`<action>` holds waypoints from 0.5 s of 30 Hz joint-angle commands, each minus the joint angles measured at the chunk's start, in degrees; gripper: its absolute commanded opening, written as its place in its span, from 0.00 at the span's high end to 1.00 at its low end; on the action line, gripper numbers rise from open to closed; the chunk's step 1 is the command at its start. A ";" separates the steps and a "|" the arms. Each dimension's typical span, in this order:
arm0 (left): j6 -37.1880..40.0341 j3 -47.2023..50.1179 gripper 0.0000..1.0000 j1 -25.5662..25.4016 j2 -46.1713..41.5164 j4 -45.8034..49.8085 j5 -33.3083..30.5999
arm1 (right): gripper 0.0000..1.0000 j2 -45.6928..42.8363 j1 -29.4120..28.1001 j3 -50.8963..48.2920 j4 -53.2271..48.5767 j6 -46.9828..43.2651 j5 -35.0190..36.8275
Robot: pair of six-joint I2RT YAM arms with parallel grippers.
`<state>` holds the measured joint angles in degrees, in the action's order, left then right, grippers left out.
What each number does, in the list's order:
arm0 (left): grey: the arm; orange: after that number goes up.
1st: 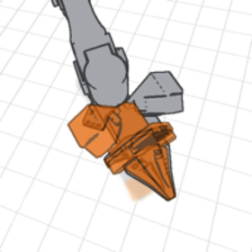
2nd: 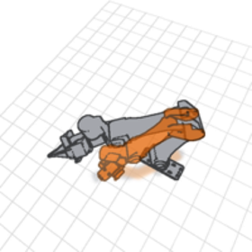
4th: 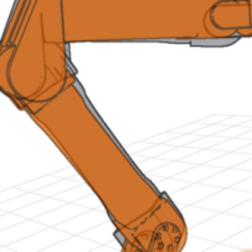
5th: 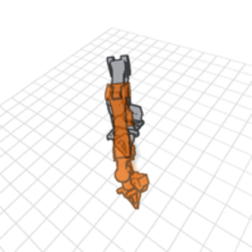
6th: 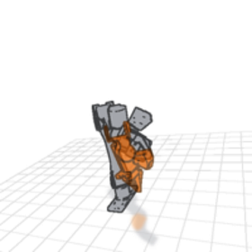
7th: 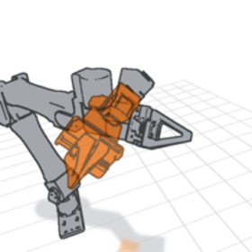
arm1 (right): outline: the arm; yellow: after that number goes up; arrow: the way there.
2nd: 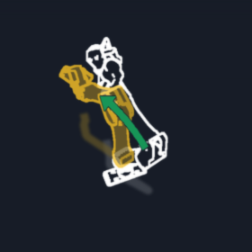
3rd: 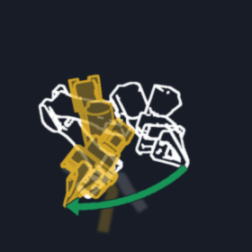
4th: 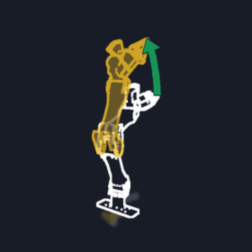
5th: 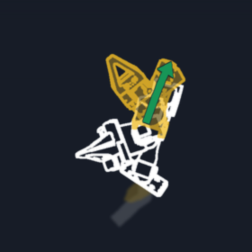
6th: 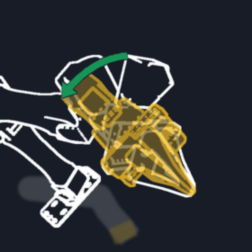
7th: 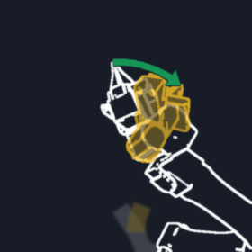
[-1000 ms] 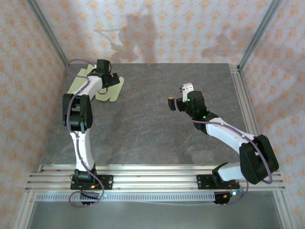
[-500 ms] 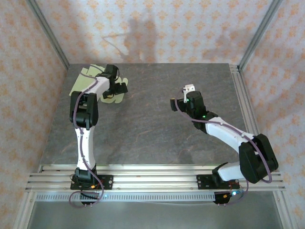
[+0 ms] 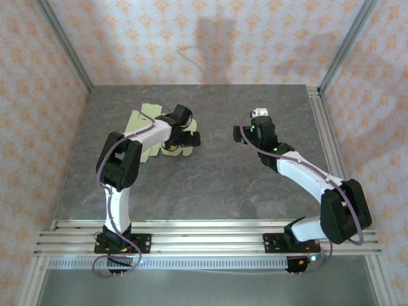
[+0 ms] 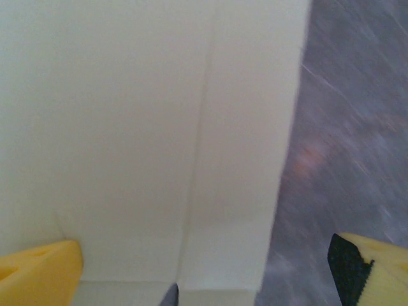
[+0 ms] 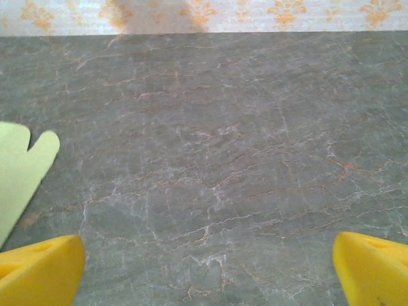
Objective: Fold the paper box
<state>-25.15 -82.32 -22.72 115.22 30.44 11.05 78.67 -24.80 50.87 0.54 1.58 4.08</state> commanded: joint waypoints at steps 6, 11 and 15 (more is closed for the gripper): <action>-5.11 8.33 0.00 -3.79 -16.52 0.99 -6.63 | 0.01 2.21 2.54 4.67 -5.00 4.62 -4.78; -12.53 13.98 0.00 0.08 -24.97 2.92 -15.71 | 0.01 9.15 2.09 10.93 -8.00 3.77 -11.24; -22.22 21.32 0.00 7.98 -30.21 1.21 -15.15 | 0.01 12.96 0.36 15.00 -8.18 3.27 -12.81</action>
<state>-38.39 -65.80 -19.11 86.74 30.35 0.14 90.00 -23.05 62.78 -5.63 4.71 -5.85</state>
